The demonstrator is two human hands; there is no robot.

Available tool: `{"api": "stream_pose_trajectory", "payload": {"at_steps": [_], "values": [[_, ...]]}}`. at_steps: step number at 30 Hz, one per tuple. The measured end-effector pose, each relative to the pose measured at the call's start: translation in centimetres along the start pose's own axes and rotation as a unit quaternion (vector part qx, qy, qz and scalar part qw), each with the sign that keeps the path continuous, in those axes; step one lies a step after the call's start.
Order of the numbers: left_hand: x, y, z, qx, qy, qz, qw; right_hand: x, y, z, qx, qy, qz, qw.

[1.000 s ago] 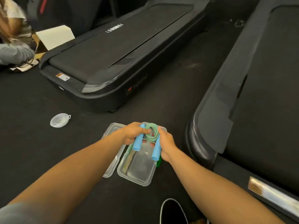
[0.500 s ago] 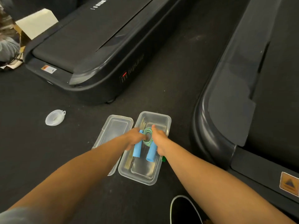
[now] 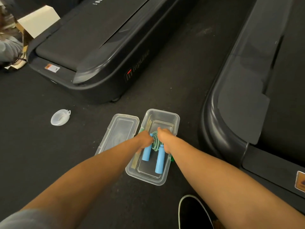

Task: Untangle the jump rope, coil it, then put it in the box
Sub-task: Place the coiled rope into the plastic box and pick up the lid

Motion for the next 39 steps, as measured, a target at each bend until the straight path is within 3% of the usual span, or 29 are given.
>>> {"api": "stream_pose_trajectory", "payload": {"at_steps": [8, 11, 14, 19, 30, 32, 35, 39], "values": [[0.3, -2.7, -2.5, 0.102, 0.104, 0.008, 0.989, -0.2, -1.8, -1.2, 0.048, -0.072, -0.006, 0.996], [-1.7, -5.0, -2.3, 0.168, 0.082, -0.034, 0.982, -0.3, -2.4, -1.9, 0.050, -0.093, 0.000, 0.994], [-4.8, -5.9, -0.9, 0.197, 0.031, -0.002, 0.980, 0.1, -2.7, -2.3, 0.050, -0.095, 0.009, 0.994], [-8.5, -4.4, 0.9, 0.186, -0.020, 0.145, 0.972, 0.8, -3.0, -1.8, 0.055, -0.107, 0.022, 0.992], [-9.3, -4.9, 0.6, 0.229, -0.041, 0.229, 0.945, 0.6, -3.5, -2.3, 0.044, -0.125, 0.022, 0.991], [-9.1, -6.6, -0.9, 0.236, -0.025, 0.177, 0.955, 0.0, -3.5, -3.2, 0.048, -0.151, 0.004, 0.987], [-9.0, -10.3, -3.6, 0.239, 0.005, 0.010, 0.971, -1.6, -3.8, -4.6, 0.091, -0.228, -0.032, 0.969], [-8.9, -13.7, -8.1, 0.155, 0.056, -0.174, 0.971, -2.3, -4.0, -6.9, 0.114, -0.268, -0.010, 0.956]]}}
Point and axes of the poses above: each hand's wrist, its own z-axis towards the middle knuckle, its own y-axis out of the palm, x = y × z, the point moved 7 cm from there along z, towards the middle knuckle, and after that the axes turned 12 degrees about -y, right-handed, at the moved point
